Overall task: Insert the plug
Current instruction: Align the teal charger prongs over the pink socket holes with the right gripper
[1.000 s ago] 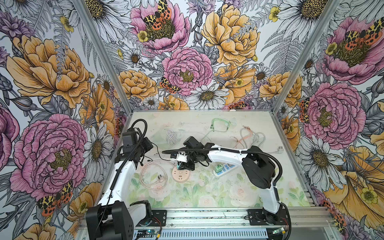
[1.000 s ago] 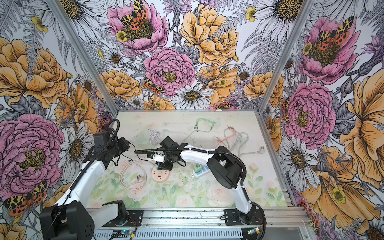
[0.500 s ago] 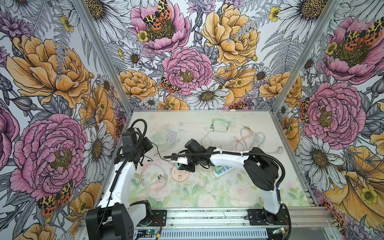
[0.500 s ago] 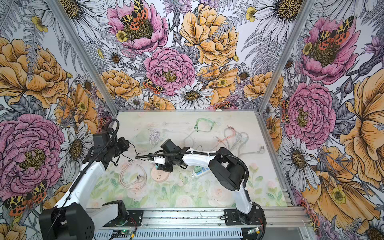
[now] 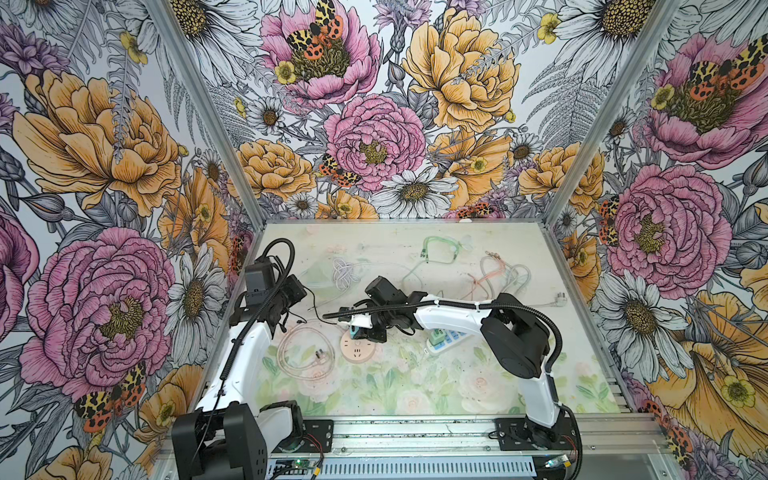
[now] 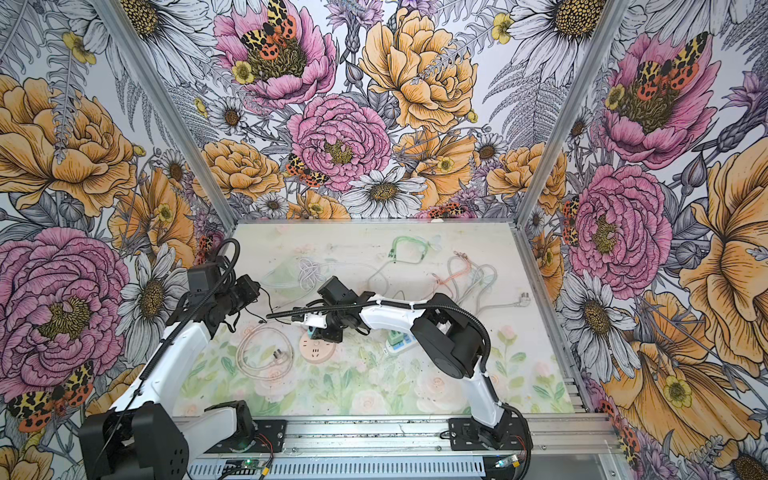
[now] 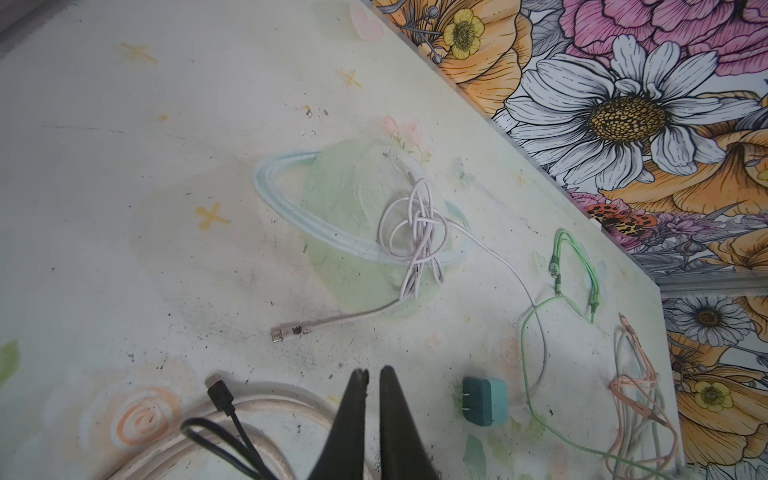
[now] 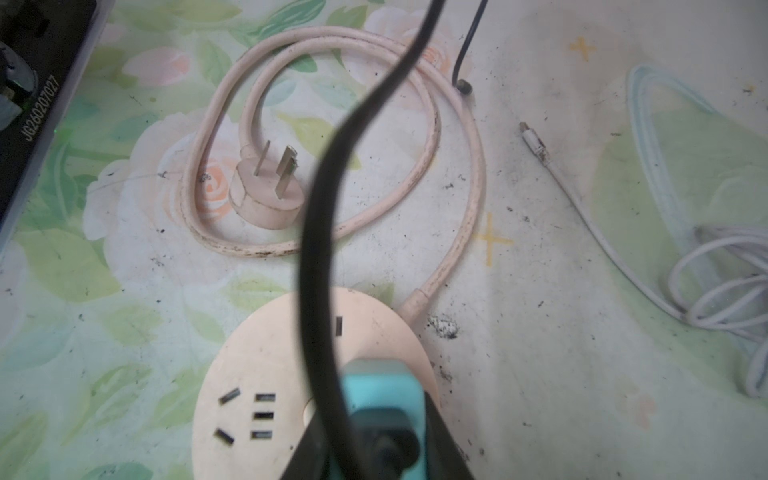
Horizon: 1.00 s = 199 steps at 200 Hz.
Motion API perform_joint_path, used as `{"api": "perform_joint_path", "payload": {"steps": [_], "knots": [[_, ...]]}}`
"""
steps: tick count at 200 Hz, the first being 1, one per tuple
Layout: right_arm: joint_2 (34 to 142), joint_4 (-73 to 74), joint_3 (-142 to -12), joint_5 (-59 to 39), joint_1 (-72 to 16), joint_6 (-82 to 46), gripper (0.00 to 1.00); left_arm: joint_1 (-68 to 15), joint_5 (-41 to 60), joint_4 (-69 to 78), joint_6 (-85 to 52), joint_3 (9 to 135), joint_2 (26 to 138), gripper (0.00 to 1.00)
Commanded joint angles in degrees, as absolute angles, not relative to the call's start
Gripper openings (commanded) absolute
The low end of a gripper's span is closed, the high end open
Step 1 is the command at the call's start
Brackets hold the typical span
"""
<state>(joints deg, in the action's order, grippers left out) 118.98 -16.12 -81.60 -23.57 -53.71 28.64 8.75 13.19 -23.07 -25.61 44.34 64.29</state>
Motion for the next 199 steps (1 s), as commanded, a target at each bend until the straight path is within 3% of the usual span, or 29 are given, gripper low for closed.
{"api": "perform_joint_path", "payload": {"steps": [1, 161, 199], "knots": [[127.4, -34.3, -77.1, -18.7, -54.5, 30.5, 0.07, 8.4, 13.9, -23.5, -26.2, 44.2, 64.4, 0.11], [125.3, -35.4, -77.0, -13.4, -54.4, 30.2, 0.24, 8.1, 14.3, -24.8, -25.7, 45.1, 63.6, 0.13], [121.9, -35.4, -76.3, -15.9, -54.1, 30.9, 0.28, 7.9, 14.3, -24.7, -25.8, 45.1, 63.5, 0.13]]}}
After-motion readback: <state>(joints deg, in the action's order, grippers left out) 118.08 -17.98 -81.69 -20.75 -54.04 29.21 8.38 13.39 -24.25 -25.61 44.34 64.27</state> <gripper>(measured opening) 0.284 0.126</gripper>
